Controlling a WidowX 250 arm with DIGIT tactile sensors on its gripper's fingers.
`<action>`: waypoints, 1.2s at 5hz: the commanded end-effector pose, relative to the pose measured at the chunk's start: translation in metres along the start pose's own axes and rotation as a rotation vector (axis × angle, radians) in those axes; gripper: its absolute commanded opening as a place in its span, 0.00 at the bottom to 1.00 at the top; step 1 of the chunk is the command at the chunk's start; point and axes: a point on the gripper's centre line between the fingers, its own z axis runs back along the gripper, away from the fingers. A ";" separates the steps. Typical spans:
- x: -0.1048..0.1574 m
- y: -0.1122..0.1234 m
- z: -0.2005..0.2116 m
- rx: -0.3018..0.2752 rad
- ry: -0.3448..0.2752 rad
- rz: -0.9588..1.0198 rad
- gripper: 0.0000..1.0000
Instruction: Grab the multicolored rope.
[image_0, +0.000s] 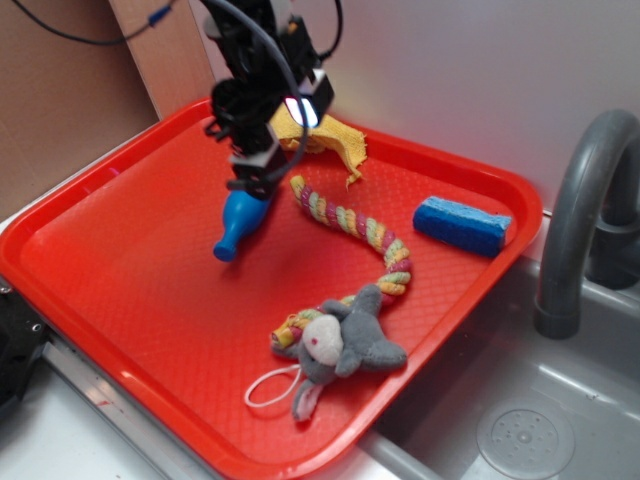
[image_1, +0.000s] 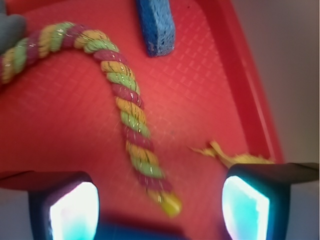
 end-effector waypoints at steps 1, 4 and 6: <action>0.020 -0.002 -0.028 0.009 0.007 -0.081 1.00; 0.013 -0.005 -0.046 -0.044 -0.013 -0.162 0.00; 0.008 -0.006 -0.049 -0.053 0.000 -0.164 0.00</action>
